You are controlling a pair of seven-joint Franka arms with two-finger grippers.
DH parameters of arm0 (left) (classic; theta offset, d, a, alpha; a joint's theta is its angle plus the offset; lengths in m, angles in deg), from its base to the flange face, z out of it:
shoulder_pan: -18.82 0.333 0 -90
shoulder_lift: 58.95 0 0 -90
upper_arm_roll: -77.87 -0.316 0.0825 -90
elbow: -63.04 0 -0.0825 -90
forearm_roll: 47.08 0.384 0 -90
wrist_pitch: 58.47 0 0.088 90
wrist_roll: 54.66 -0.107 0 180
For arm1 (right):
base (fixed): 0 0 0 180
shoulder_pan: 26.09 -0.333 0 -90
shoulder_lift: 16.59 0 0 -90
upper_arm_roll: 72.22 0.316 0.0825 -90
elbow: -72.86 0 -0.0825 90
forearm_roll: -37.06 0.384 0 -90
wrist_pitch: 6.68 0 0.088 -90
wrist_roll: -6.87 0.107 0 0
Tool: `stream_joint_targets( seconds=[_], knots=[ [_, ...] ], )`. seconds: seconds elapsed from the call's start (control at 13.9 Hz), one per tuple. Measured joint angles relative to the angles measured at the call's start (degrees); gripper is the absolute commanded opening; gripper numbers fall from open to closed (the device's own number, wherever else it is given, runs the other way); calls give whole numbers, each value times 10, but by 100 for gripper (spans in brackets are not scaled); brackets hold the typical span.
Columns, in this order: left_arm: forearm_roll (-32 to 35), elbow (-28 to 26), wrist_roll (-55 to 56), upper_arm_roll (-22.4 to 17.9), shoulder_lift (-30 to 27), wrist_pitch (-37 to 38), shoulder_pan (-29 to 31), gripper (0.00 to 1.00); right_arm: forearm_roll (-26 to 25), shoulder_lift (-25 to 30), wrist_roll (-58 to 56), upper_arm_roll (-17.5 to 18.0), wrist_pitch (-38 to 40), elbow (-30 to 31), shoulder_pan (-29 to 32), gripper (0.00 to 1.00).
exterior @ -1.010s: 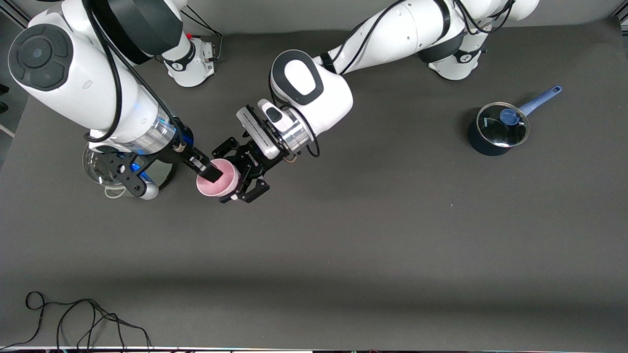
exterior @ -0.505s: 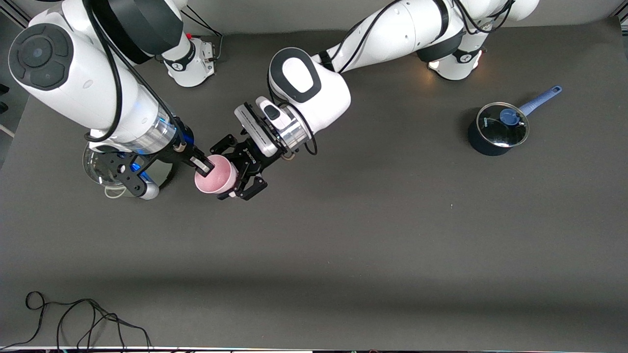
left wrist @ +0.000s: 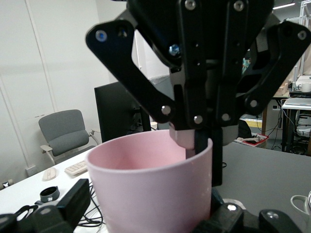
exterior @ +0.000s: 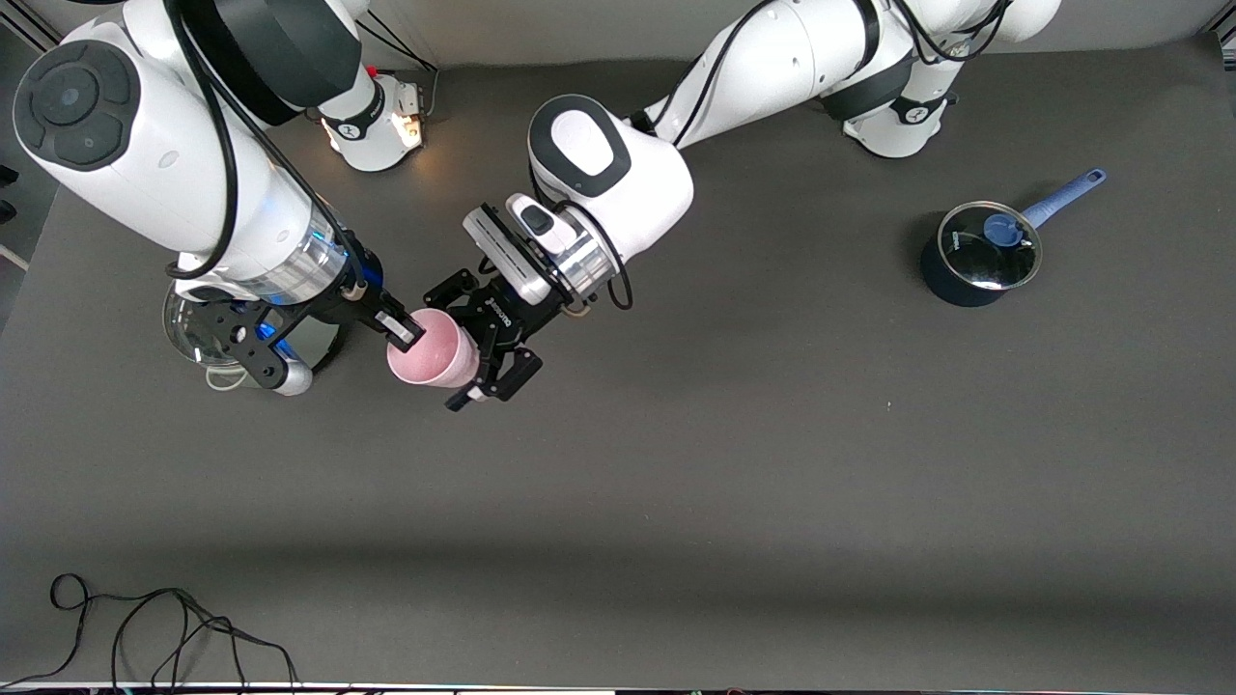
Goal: Transfer pink cup from left to right arm
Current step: 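Close the right gripper on the cup rim and open the left gripper, then carry the cup away with the right gripper while the left gripper withdraws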
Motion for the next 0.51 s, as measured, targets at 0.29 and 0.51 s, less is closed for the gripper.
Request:
stream_joint_targets(
  seconds=[0.29, 0.51],
  knots=[
    [42, -7, 14, -12, -1, 6, 3, 100, 0, -2, -33, -1, -20, -1, 3, 0],
    [64, -44, 15, -12, -11, 41, 34, 100, -10, -8, -103, -2, -43, -2, 37, 0]
  ],
)
